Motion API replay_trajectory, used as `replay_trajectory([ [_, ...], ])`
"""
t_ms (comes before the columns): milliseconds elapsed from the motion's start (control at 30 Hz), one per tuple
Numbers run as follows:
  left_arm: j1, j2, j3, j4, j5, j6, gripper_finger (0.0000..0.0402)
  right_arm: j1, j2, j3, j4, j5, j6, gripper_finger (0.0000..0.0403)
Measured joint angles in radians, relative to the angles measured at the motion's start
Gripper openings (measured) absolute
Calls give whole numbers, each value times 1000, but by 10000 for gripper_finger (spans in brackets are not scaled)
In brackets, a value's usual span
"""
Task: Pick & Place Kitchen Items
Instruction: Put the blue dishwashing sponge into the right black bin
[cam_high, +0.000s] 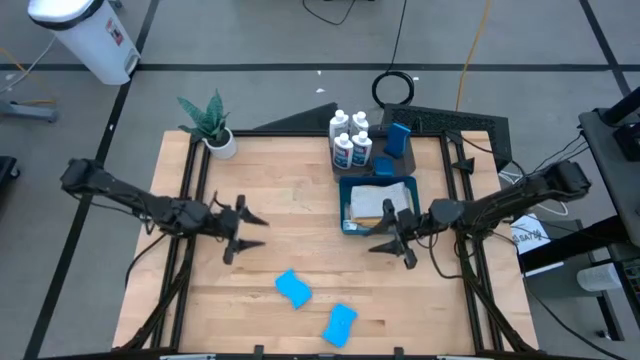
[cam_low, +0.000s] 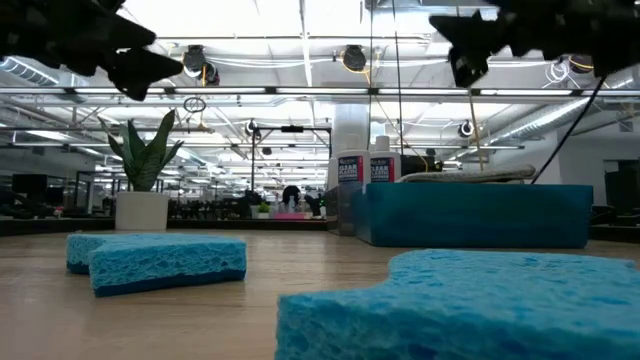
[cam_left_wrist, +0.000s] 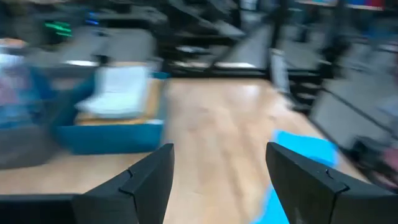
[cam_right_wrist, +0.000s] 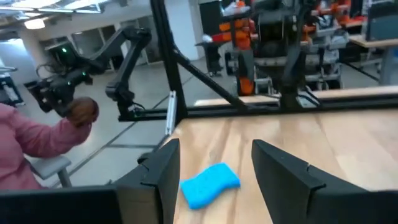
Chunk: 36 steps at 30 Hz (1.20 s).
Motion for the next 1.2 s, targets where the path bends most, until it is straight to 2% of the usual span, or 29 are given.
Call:
replay_trajectory([
  [133,-5,132,1,140,158,-1,255,38,42,57,-22,5,-21,171],
  [333,-37,324,44,216,161,-97,255,151,201,181,-184,132,-34,171],
  [500,-112,508,109,214,161,-73,255,201,301,290,-285,127,-26,171],
  [733,-171,764,268,161,151,-5,255,210,302,315,-307,130,-67,171],
  [867,-170,859,357,2,89,-18,255,207,301,315,-310,130,-69,171],
  [967,-170,912,451,-188,21,-64,257,207,301,314,-319,130,-69,171],
  [1100,-175,982,609,-486,3,-71,277,207,301,314,-335,130,-70,171],
  [1200,-179,1027,715,-672,26,-54,298,206,301,314,-335,130,-70,171],
])
